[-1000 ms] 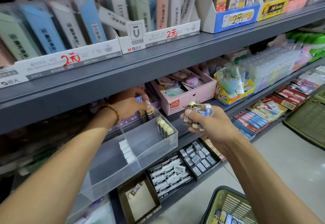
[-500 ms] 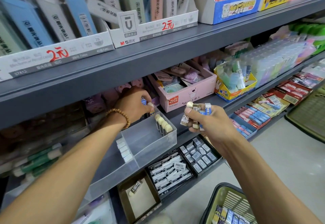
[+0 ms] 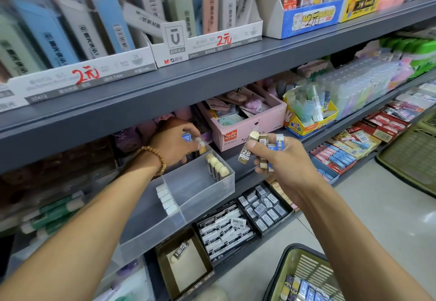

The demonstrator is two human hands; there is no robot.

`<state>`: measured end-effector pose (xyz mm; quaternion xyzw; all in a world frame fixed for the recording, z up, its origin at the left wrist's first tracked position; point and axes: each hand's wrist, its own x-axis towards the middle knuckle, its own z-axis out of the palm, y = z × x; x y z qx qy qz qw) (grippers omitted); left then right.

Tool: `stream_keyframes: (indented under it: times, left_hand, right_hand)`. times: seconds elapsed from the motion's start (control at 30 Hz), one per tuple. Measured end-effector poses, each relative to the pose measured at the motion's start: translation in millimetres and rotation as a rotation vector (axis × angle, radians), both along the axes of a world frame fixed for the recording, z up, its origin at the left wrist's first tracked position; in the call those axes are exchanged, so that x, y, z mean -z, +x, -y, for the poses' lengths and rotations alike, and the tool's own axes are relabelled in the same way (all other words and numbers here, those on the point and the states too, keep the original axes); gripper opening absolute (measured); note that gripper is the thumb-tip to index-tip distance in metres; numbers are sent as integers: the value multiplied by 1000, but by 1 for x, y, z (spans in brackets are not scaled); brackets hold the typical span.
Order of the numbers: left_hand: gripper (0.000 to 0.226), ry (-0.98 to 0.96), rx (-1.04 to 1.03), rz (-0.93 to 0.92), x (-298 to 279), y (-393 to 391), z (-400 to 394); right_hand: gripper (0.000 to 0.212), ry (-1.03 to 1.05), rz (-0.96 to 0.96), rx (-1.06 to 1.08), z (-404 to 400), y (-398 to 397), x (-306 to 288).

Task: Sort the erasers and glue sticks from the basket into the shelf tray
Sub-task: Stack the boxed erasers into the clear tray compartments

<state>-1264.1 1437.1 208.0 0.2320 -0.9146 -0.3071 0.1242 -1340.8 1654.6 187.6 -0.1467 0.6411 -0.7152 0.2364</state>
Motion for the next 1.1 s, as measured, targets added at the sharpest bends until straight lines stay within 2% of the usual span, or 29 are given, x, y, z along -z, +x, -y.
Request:
stream_keyframes:
  times: [0.07,0.2,0.3,0.43,0.53,0.6,0.67,0.83,0.9,1.0,1.1]
  left_hand:
    - [10,102,-3,-115,-8,3,-6]
    - [4,487,131,-231,-24,10,-41]
    - [7,505,211,-214,-28,14,-58]
    - [3,475,240,-184,-28,20,-62]
    - [12,607,187,-270,-27,22,-62]
    - [14,682,168,-298,-28,25,-62]
    - [13,675,165,-280,-27,28,-62]
    - [13,545,185,-230,-32,33,-57]
    - [9,540,138,-254,-35,35,-52]
    - [8,482,48,-230,-36,39,-39]
    - [11,357,6,-142,-34,41,-30]
  right_hand:
    - [6,8,-35,-43,1,2,-4]
    - [18,103,-184,-146,6,11,-13]
    - [24,129,-275,-163,4,18,-22]
    - [26,139,-301,-162,-2,23,-30]
    - [30,108,-279,-137,-5,27,-29]
    - [24,86,-225,-131,-8,30,-26]
    - [16,69,-183,-155,-12,32,-26]
    - [11,96,-217,-208,-8,34,-26]
    - [10,21,-134,-166,-6,34,-22]
    - [20,-17,12,-78,-11,31,-15]
    - [32,42,13,-1,-17,26,-3]
